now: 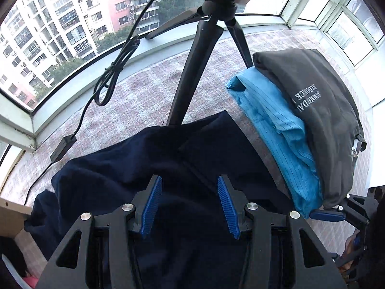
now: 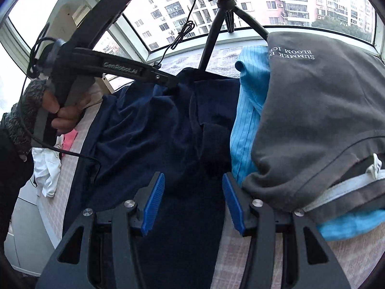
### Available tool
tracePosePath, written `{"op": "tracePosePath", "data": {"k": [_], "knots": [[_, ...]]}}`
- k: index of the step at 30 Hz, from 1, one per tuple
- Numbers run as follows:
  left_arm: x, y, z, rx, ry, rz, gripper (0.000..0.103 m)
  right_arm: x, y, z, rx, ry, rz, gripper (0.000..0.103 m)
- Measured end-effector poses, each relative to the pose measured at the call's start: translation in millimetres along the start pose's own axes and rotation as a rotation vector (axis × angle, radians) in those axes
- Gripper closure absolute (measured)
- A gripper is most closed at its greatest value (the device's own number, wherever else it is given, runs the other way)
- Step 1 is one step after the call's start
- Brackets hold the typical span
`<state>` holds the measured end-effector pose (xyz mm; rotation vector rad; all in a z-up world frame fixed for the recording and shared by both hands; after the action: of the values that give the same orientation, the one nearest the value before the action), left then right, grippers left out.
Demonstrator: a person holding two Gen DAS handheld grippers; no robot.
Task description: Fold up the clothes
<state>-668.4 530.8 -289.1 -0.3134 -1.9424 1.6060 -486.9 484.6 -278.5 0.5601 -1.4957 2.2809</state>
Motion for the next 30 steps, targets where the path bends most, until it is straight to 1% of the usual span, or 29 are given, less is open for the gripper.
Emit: {"op": "tracePosePath", "data": {"k": [2,6,10,12,16,17,18,19,20,22,23,25,28,30], "knots": [[5,14,3,0.012,0.017,0.018,0.057,2,3,1,0.007,-0.001,-0.001,0.053],[11,31,5,0.020,0.052,0.025,0.057,8,4,4,0.017,-0.011,-0.003,0.053],[11,39,-4,-0.007,0.103,0.032,0.057,15,7,2,0.009,-0.006,-0.010,0.053],[10,43,-9,-0.008,0.136,0.034,0.057,17,9,2,-0.001,-0.010,-0.012,0.053],[9,53,-17,-0.015,0.153,0.036,0.059,19,15,4,-0.025,-0.023,-0.009,0.053],[9,55,-19,-0.017,0.156,0.033,0.060,19,16,5,-0.030,-0.025,-0.009,0.053],[8,57,-21,-0.021,0.159,0.032,0.069,18,14,5,-0.030,-0.023,-0.012,0.053],[7,59,-24,-0.027,0.162,0.033,0.075,17,13,6,-0.030,-0.022,-0.015,0.053],[7,60,-28,-0.027,0.171,0.030,0.079,17,12,6,-0.030,-0.021,-0.018,0.053],[5,61,-34,-0.028,0.188,0.023,0.094,15,10,7,-0.030,-0.018,-0.025,0.053],[5,59,-38,-0.030,0.193,0.014,0.099,15,9,7,-0.030,-0.017,-0.028,0.053],[4,53,-45,-0.045,0.197,-0.007,0.100,13,6,9,-0.027,-0.013,-0.035,0.053],[4,37,-55,-0.064,0.206,-0.048,0.101,8,1,17,0.022,0.004,-0.046,0.053],[4,24,-62,-0.080,0.213,-0.069,0.101,10,7,15,0.001,-0.004,-0.048,0.053]]}}
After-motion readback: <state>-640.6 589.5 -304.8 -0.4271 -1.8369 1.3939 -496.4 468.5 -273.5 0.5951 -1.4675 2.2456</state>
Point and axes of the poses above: each gripper's, at about its wrist camera, not at the fingertips, and y roughly the way its jaws point, z to its left, x to its top, the point moved 10 cm from there along y, roughly the way its jaws point, and after that the axes turned 2 degrees about -z, right-handed, at the moved point
